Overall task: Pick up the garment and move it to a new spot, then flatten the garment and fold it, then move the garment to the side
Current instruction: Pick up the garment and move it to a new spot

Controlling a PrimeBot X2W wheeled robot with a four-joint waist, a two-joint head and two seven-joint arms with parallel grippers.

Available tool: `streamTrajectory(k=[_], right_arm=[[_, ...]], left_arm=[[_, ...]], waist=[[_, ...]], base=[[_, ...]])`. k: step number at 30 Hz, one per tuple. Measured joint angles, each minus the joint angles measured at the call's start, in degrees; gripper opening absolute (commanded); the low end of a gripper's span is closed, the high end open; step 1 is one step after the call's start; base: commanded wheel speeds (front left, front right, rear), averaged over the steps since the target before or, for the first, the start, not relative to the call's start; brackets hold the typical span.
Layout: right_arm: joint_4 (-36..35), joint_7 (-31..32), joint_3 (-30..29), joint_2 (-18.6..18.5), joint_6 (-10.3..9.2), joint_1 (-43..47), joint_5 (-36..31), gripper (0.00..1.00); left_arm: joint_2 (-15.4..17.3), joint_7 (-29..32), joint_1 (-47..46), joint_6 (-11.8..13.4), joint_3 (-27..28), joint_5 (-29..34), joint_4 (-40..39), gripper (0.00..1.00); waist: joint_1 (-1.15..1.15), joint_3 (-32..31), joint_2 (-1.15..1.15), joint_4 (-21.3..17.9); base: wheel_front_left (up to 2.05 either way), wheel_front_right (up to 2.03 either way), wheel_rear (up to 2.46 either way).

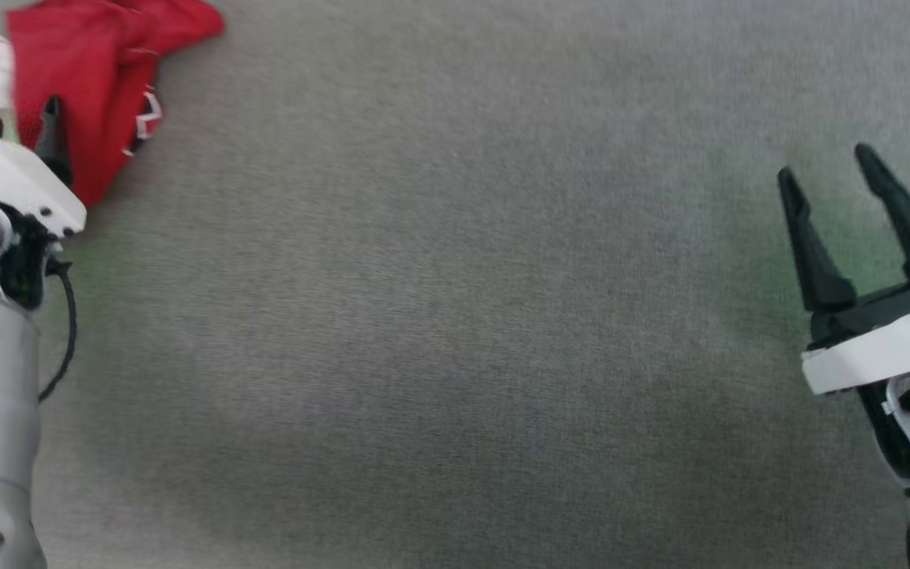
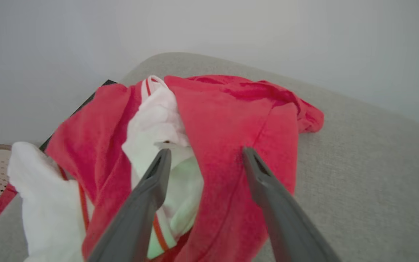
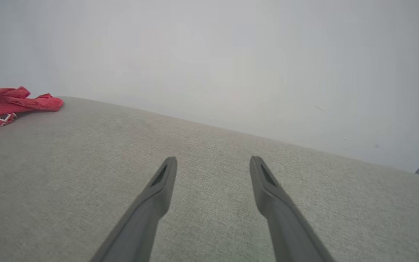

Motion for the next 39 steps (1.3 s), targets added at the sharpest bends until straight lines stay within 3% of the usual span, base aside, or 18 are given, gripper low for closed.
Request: streamTrajectory(k=[10, 19, 20, 29, 39], right_arm=[[-4.67, 2.54, -0.89, -1.6, 0.01, -0.91, -0.08, 1.0], [-8.58, 4.37, -1.62, -2.07, 0.01, -1.04, -0.46, 1.0], [-8.69, 4.41, -1.66, -1.99, 0.01, -1.08, -0.46, 1.0], [-8.11, 4.03, -2.57, -0.91, 0.01, -1.16, -0.58, 1.0], [-5.02, 2.07, -3.92, 1.88, 0.01, 0.58, -0.44, 1.0]], left_arm=[[1.56, 11.43, -8.78, 4.21, -0.81, -0.26, 12.02, 1.0], [2.09, 21.27, -12.67, 5.9, -1.41, -0.76, 13.74, 1.0], [2.13, 21.51, -12.71, 5.75, -1.43, -0.81, 13.74, 0.0], [2.37, 18.06, -12.76, 3.1, -3.15, -0.3, 14.8, 0.0], [5.17, 10.81, -17.79, 0.2, -7.66, 3.31, 11.52, 0.0]], waist=[[0.0, 5.45, 0.0, -2.29], [0.0, 7.64, 0.01, -2.9], [0.0, 7.65, 0.0, -2.89], [0.0, 5.89, 0.0, -1.98], [0.0, -1.58, 0.0, 0.06]], base=[[0.0, 0.0, 0.0], [0.0, 0.0, 0.0], [0.0, 0.0, 0.0], [0.0, 0.0, 0.0], [0.0, 0.0, 0.0]])
